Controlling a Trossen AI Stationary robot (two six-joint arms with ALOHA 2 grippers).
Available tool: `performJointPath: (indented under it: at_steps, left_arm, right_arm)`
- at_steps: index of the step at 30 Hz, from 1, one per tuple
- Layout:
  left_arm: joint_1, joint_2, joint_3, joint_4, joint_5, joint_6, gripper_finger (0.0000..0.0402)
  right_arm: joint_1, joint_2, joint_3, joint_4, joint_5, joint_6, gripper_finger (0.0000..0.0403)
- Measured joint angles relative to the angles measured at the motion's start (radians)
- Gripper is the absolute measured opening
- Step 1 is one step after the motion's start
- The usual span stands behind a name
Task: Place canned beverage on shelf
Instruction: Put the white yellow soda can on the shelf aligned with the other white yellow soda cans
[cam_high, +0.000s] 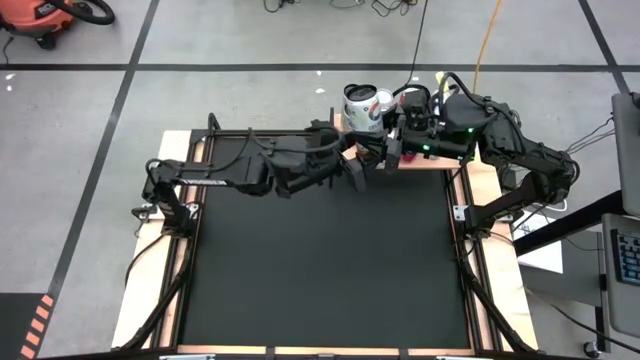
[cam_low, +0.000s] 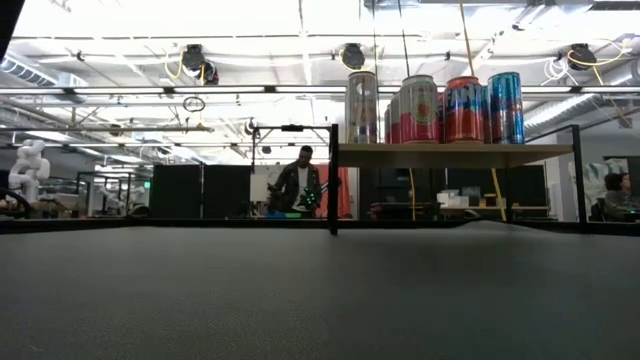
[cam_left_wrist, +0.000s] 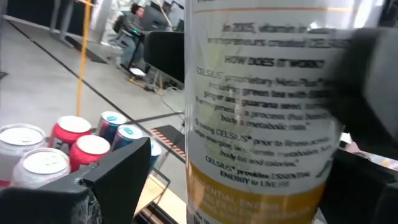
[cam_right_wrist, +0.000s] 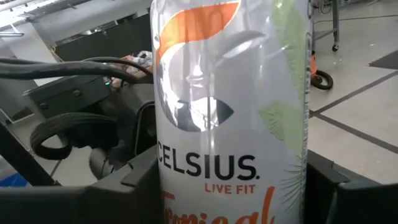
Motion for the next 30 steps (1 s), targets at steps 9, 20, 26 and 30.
performJointPath:
  at_steps: [9, 20, 26, 30]
  left_arm:
    - [0.018, 0.000, 0.000, -0.005, 0.100, -0.026, 0.0318]
    - [0.019, -0.001, 0.000, -0.005, 0.150, -0.026, 0.0252]
    - [0.019, -0.003, 0.000, -0.008, 0.156, -0.026, 0.0250]
    - [0.016, -0.003, -0.001, 0.006, 0.188, -0.026, 0.0249]
  right_arm:
    - [0.000, 0.000, 0.000, -0.002, -0.001, 0.000, 0.0235]
    - [0.000, 0.000, 0.000, -0.017, 0.001, 0.000, 0.0235]
    - [0.000, -0.005, 0.000, -0.030, -0.017, 0.023, 0.0245]
    - [0.000, -0.018, 0.000, -0.038, -0.047, 0.036, 0.0268]
